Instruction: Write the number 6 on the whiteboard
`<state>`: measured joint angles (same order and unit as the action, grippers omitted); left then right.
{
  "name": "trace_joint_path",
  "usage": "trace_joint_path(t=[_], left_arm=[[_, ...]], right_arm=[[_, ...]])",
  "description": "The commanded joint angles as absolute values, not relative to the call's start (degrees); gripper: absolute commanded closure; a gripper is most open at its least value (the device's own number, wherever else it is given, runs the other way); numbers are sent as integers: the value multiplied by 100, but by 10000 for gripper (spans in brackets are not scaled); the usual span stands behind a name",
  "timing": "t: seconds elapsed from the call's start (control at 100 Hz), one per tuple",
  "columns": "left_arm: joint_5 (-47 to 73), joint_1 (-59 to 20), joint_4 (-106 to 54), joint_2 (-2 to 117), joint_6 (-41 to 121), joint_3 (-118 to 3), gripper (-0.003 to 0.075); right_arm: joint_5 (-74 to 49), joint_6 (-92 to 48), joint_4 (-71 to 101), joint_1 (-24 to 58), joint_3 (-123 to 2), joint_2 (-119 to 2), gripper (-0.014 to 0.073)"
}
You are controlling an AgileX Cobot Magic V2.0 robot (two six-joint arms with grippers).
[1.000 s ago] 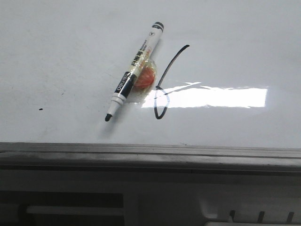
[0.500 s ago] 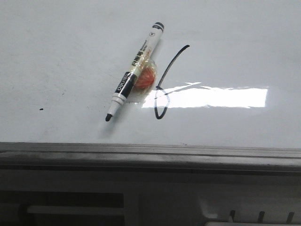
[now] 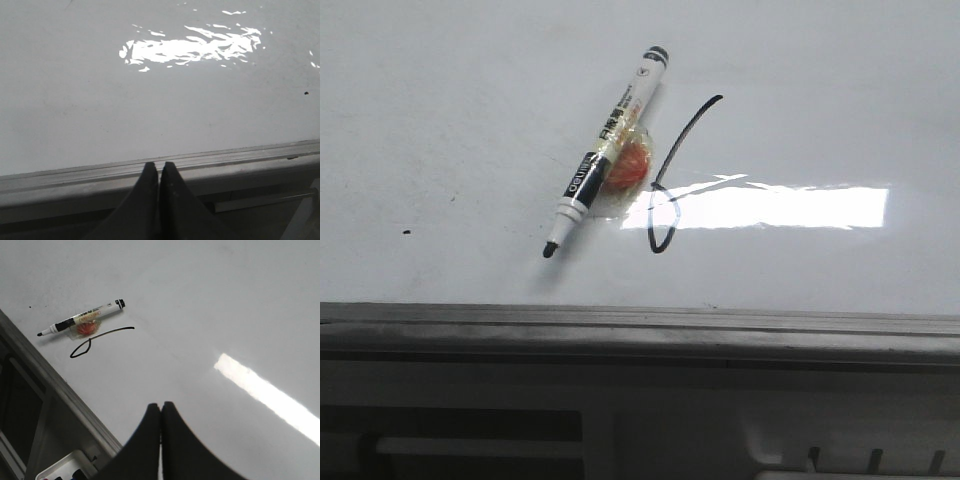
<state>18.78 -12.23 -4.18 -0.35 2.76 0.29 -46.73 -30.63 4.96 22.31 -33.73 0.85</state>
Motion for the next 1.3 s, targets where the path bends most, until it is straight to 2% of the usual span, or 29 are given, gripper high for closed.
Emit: trace_joint_path(t=[0.0, 0.46, 0.54, 0.62, 0.68, 0.8, 0.9, 0.93, 0.99, 1.21, 1.29], left_arm=[[1585, -1202, -406, -187, 213, 273, 739], [1585, -1202, -406, -187, 213, 273, 739], [1585, -1202, -406, -187, 213, 273, 739], [1585, -1202, -406, -187, 213, 273, 739], [1585, -1202, -406, -187, 213, 273, 739], [1585, -1202, -406, -187, 213, 273, 739], [1585, -1202, -406, -187, 213, 273, 739], [1585, -1202, -406, -187, 213, 273, 739], [1585, -1202, -406, -187, 213, 273, 739], [1585, -1202, -406, -187, 213, 273, 739], [1585, -1202, -406, -187, 213, 273, 739]], right_arm=[[-4265, -3060, 461, 2185, -3488, 163, 657], [-4172, -3050, 355, 2095, -3163, 163, 658], [-3683, -2193, 194, 1900, -2855, 163, 658], [-2940, 66, -200, 1603, -2319, 163, 658], [-2019, 925, -813, 1331, -1820, 163, 657], [-346, 1463, -1201, 745, -575, 163, 657], [209, 1551, -1201, 388, 162, 163, 657], [190, 1551, -1201, 334, 267, 163, 658], [-677, 1551, -1201, 340, 192, 163, 658], [-1798, 1551, -1201, 340, 231, 163, 657], [-1807, 1539, -1201, 340, 231, 163, 657]])
